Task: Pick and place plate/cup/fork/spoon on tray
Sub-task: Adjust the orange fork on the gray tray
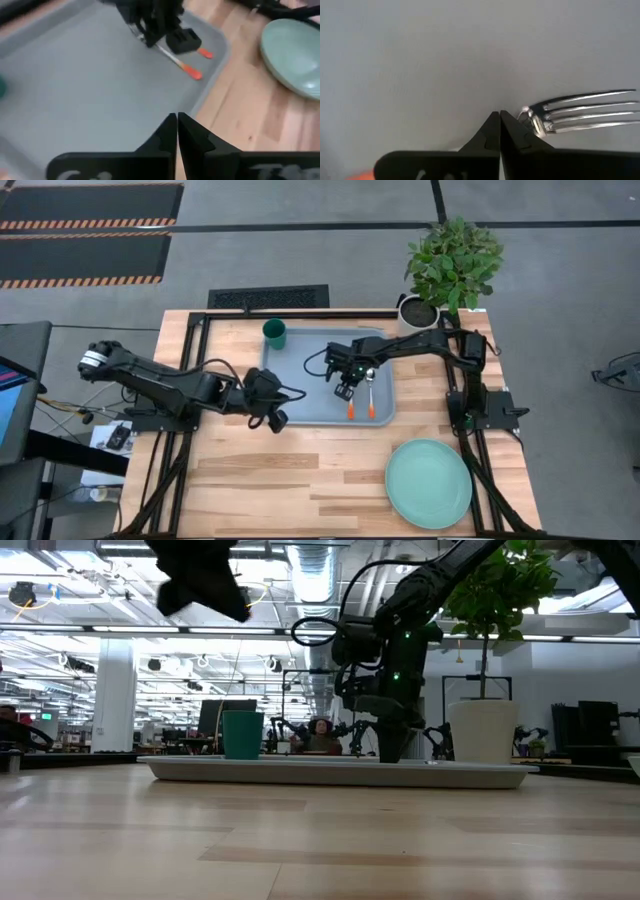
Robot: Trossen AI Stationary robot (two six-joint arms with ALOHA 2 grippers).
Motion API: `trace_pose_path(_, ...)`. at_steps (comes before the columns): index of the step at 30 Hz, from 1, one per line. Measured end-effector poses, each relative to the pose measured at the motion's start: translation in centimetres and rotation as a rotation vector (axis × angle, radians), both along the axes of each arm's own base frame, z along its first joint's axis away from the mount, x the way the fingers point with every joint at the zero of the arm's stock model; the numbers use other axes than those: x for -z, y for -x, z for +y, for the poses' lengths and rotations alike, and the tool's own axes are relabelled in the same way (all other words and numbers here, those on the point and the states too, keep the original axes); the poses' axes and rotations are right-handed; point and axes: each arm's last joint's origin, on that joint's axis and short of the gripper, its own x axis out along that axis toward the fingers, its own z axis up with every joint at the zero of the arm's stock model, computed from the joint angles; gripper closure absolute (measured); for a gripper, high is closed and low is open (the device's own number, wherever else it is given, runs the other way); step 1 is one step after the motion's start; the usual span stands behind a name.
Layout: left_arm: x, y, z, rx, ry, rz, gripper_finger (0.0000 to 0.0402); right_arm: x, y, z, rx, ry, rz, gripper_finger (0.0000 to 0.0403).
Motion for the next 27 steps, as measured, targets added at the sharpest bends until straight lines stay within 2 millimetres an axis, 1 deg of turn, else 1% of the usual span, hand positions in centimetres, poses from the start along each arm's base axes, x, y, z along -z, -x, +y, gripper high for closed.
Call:
trace_pose_path(2, 1.3, 0.1, 0.4, -0.008, 0.004, 0.019, 0.0401, -0.8, 0.1, 0.4, -0.009, 0.004, -0.018, 0.0391)
trace_pose_path(5, 2.8, 0.2, 1.1, -0.030, 0.011, 0.005, 0.0401, -2.2, 0.2, 1.3, -0.032, 0.013, -0.049, 0.0393)
trace_pose_path(8, 4.9, 0.5, 1.9, -0.057, 0.028, -0.007, 0.0401, -2.8, 0.1, 2.1, -0.054, 0.017, -0.065, 0.0393)
trace_pose_path(12, 7.3, 0.9, 3.0, -0.057, 0.088, -0.067, 0.0401, -2.7, -0.1, 3.0, -0.080, 0.014, -0.063, 0.0391)
trace_pose_path(15, 8.7, 1.2, 3.8, -0.060, 0.116, -0.090, 0.0401, -2.1, -0.4, 3.7, -0.101, 0.011, -0.050, 0.0391)
trace_pose_path(19, 10.0, 1.7, 4.6, -0.083, 0.151, -0.055, 0.0401, -2.2, -0.6, 4.5, -0.121, 0.010, -0.067, 0.0392)
trace_pose_path(22, 10.8, 2.0, 5.1, -0.111, 0.173, -0.030, 0.0401, -2.2, -0.6, 4.6, -0.115, 0.008, -0.067, 0.0391)
trace_pose_path(27, 12.3, 2.5, 5.5, -0.167, 0.163, 0.087, 0.0401, -2.2, -0.7, 4.8, -0.104, 0.005, -0.071, 0.0391)
